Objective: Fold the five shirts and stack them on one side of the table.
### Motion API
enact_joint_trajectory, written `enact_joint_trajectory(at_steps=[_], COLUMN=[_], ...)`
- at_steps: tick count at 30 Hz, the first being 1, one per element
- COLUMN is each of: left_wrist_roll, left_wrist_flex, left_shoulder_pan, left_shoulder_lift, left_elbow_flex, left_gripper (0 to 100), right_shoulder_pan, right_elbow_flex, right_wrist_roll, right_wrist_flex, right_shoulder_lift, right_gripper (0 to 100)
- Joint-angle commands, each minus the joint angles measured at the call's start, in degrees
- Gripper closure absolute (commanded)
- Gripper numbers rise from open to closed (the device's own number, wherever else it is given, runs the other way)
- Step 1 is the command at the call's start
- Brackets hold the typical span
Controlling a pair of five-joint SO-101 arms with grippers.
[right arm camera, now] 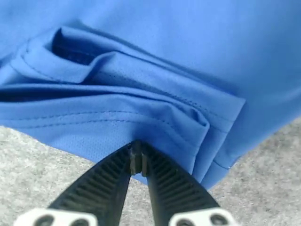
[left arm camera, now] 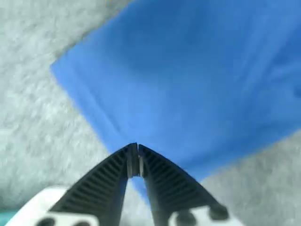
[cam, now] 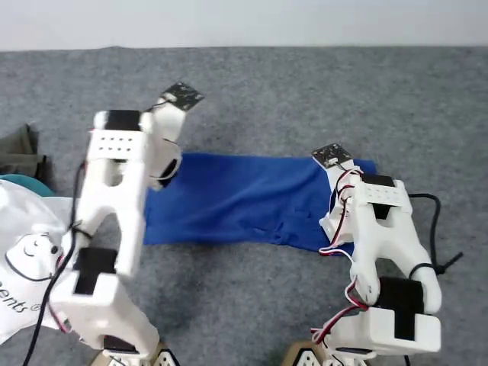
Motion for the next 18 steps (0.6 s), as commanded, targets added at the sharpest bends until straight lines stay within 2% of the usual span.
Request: enact_joint_trajectory(at_steps=[1, 11, 18], left_wrist_roll=[2.5, 2.6, 2.2], left_wrist_flex=[-5.3, -5.3, 3.4], left_shoulder_pan=[0.7, -3.2, -6.1], left_shoulder_lift=[5.2, 28.9, 41.8], left_elbow_flex=[-3.9, -27.0, -49.0], left_gripper=[99, 99, 99], right_shoulder_pan=[-0.3, -0.3, -0.3], right_elbow_flex=[-3.2, -3.2, -3.2], right_wrist_roll=[0.4, 0.4, 0.5], right_wrist_flex=[0.5, 0.3, 0.3], right_shoulder_lift=[-0.2, -0.1, -0.1], right_gripper=[98.8, 98.8, 98.8])
